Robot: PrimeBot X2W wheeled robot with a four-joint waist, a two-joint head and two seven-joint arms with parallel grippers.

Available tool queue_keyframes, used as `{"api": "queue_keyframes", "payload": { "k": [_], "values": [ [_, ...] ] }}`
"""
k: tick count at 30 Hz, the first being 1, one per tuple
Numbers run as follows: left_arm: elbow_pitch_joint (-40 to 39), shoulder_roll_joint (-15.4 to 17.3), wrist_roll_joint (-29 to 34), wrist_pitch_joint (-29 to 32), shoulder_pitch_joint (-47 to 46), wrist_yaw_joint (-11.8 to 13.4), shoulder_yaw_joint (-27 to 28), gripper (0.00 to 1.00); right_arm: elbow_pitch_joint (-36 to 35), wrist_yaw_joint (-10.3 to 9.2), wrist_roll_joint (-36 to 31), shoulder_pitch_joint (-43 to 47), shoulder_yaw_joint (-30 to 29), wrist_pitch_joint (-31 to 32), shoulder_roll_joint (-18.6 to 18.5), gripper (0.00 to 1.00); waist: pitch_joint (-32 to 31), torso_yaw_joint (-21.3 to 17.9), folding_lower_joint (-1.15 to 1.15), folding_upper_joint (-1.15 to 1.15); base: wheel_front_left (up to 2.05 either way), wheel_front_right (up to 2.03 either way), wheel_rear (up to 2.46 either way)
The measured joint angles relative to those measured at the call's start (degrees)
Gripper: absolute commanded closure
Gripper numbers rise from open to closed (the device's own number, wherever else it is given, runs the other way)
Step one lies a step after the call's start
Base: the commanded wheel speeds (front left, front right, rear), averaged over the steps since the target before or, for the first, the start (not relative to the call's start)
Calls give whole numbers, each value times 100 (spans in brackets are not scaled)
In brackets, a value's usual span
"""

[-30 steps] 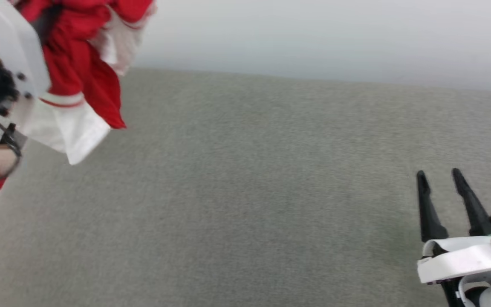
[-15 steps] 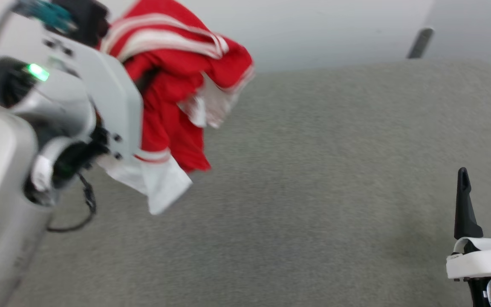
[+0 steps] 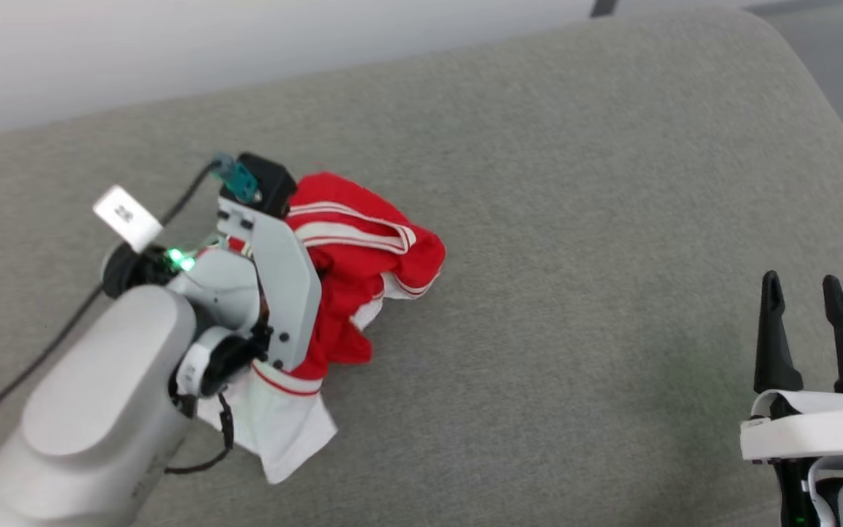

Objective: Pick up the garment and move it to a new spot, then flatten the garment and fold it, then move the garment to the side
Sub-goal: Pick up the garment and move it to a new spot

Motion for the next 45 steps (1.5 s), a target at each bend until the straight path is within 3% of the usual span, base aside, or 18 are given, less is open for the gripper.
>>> {"api": "queue_keyframes", "payload": {
  "k": [13,14,15,17,18,19,25,31,39,45],
  "values": [
    [1440,-441,151,-424,-100,-345,-342,100,293,0,203,-183,69,-78,4,0,399,-369,0,0,0,0,0],
    [1507,-477,154,-454,-128,-391,-363,94,293,0,205,-210,65,-79,3,0,395,-356,0,0,0,0,0],
    [1577,-522,153,-491,-149,-428,-375,67,287,0,207,-234,59,-79,4,0,386,-341,0,0,0,0,0],
    [1689,-615,124,-546,-175,-479,-376,41,281,1,200,-235,31,-79,5,0,360,-300,0,0,0,0,0],
    [1726,-653,124,-569,-197,-525,-391,17,281,0,196,-232,13,-79,4,0,340,-276,0,0,0,0,0],
    [1764,-693,92,-576,-205,-561,-388,0,280,0,182,-224,9,-79,4,0,314,-251,0,0,0,0,0],
    [1607,-811,-181,-610,-142,-786,-374,0,243,0,-11,-92,-35,-79,5,0,108,-52,0,0,0,0,0],
    [932,-791,-616,-732,58,-894,-140,0,168,0,-154,51,-101,-68,7,0,-142,259,0,0,0,0,0],
    [160,-443,-536,-1692,389,-1003,199,0,47,1,-277,216,-75,120,-5,0,-565,731,0,0,0,0,0],
    [113,-147,-399,-2679,871,-1009,545,0,12,1,-283,404,25,203,-55,0,-970,1041,0,0,0,0,0]
  ]
}}
